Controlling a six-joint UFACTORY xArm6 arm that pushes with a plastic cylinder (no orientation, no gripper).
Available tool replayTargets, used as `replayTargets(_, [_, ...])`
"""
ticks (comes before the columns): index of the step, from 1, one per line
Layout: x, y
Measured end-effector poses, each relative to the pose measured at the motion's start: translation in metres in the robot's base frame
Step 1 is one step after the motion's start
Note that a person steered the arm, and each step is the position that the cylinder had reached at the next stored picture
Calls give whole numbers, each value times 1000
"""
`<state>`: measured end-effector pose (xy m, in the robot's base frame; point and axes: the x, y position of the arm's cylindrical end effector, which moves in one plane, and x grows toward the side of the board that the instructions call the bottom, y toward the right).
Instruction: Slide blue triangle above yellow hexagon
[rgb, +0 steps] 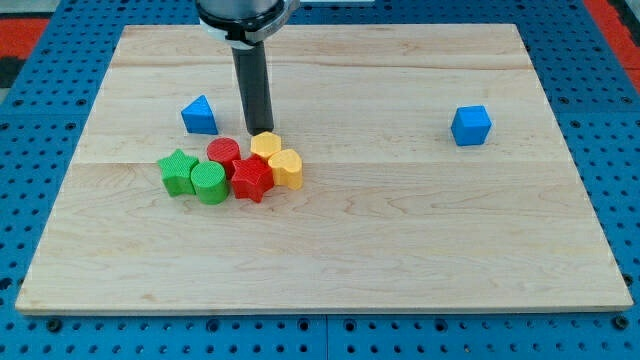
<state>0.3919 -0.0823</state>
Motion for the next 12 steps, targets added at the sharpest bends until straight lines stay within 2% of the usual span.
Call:
replayTargets(1, [4, -36])
replayTargets(2, [22, -42])
replayTargets(4, [0, -136])
replayTargets(5, [-22, -137])
replayTargets(7, [-29, -68])
replayTargets(8, [-29, -60])
replayTargets(12, [-23, -88])
